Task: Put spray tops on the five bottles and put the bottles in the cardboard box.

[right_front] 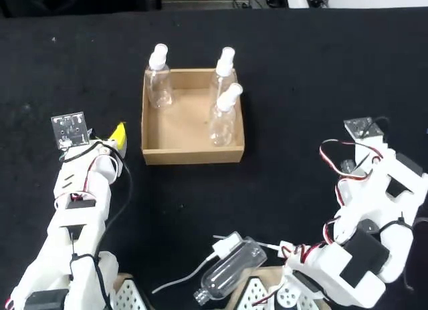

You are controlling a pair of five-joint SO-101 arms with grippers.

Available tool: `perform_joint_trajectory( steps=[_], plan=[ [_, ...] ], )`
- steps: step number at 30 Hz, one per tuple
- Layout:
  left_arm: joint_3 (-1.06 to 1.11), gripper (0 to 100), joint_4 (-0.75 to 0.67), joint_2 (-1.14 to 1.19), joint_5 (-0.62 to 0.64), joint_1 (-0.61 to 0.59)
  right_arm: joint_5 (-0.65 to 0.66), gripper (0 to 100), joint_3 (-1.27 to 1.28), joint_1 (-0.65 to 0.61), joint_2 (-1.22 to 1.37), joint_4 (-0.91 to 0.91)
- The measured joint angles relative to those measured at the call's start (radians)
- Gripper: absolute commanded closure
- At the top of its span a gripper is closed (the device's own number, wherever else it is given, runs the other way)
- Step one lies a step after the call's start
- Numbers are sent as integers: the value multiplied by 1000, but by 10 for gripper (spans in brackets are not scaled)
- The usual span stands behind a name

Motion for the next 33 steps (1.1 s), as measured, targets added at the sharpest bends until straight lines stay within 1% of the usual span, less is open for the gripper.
perform_joint_trajectory(
  steps=[4,7,14,18,22,24,29,32,33],
  plan=[
    [0,780,0,0,0,0,2,673,-29,0,0,49],
    [0,780,0,0,0,0,2,672,-86,0,0,89],
    [0,780,0,0,0,0,-3,673,-104,-34,0,97],
    [0,780,0,0,0,0,-52,673,-112,-58,37,97],
    [0,780,0,0,0,0,-103,675,-195,-80,169,97],
    [0,780,0,0,0,0,-118,709,-253,-80,236,97],
    [0,780,0,0,0,0,-118,877,-333,-78,328,114],
    [0,780,0,0,0,0,-55,987,-339,-78,331,140],
    [0,780,0,0,0,0,-40,989,-339,-78,331,147]
  ],
)
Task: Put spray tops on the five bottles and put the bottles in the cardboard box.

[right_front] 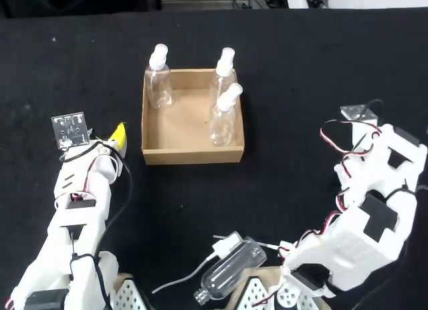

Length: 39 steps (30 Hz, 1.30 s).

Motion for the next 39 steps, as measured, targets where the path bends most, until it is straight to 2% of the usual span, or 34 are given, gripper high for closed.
perform_joint_trajectory(
  steps=[10,16,21,25,30,33,39],
  plan=[
    [0,780,0,0,0,0,51,988,-18,14,-23,9],
    [0,780,0,0,0,0,293,988,-18,41,-23,-149],
    [0,780,0,0,0,0,333,988,-17,54,-44,-69],
    [0,780,0,0,0,0,256,988,12,54,-247,54],
    [0,780,0,0,0,0,114,988,153,5,-594,35],
    [0,780,0,0,0,0,-74,988,215,-123,-812,21],
    [0,780,0,0,0,0,-480,988,242,-456,-1163,-2]
  ],
)
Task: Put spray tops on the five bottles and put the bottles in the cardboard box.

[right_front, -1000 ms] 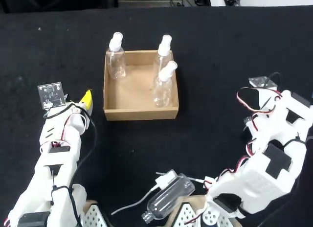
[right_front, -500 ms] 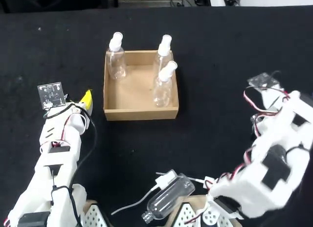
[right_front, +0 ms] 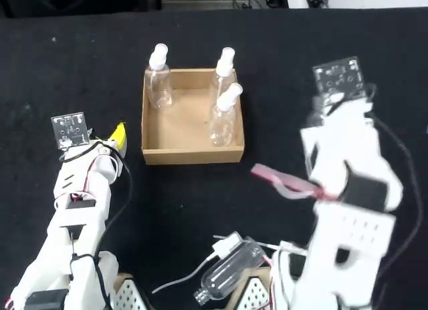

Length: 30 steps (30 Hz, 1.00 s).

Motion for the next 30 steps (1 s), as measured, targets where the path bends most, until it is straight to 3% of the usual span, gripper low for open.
perform_joint_trajectory(
  steps=[5,10,14,20,24,30],
  plan=[
    [0,780,0,0,0,0,-106,988,155,-207,-216,-133],
    [0,780,61,-2,-2,0,-118,988,440,-298,-408,-358],
    [-55,780,238,-2,-15,-3,-132,988,598,-302,-529,-445],
    [-265,780,608,-2,-60,-34,-269,988,686,-307,-672,-486],
    [-400,780,769,-2,-78,-58,-334,988,770,-308,-741,-562],
    [-600,780,1034,0,-252,-78,-358,988,841,-308,-799,-601]
  ],
)
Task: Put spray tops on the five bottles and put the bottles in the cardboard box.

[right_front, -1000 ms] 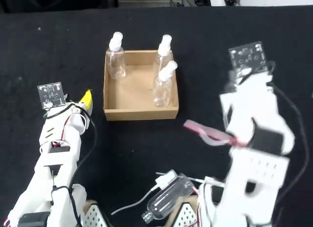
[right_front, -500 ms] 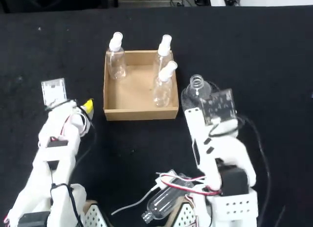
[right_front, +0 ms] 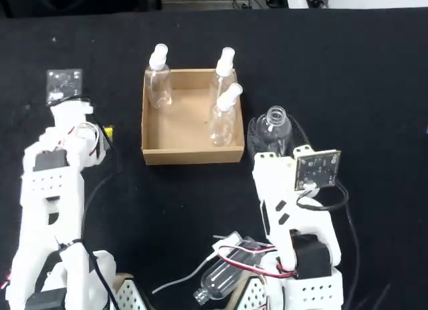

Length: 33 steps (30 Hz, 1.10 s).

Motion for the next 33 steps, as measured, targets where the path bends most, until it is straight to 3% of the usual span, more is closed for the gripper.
perform_joint_trajectory(
  steps=[6,9,12,16,22,33],
  plan=[
    [-143,780,422,0,-295,112,-2,988,0,124,-11,0],
    [-164,780,582,0,-374,262,-9,988,0,233,-12,0],
    [-164,780,640,0,-390,422,-86,988,0,344,-12,0],
    [-104,780,577,0,-376,635,-183,988,0,456,-12,0],
    [55,776,328,0,-207,872,-210,988,0,494,-12,0],
    [89,775,63,198,68,979,-213,988,0,494,-14,0]
  ],
)
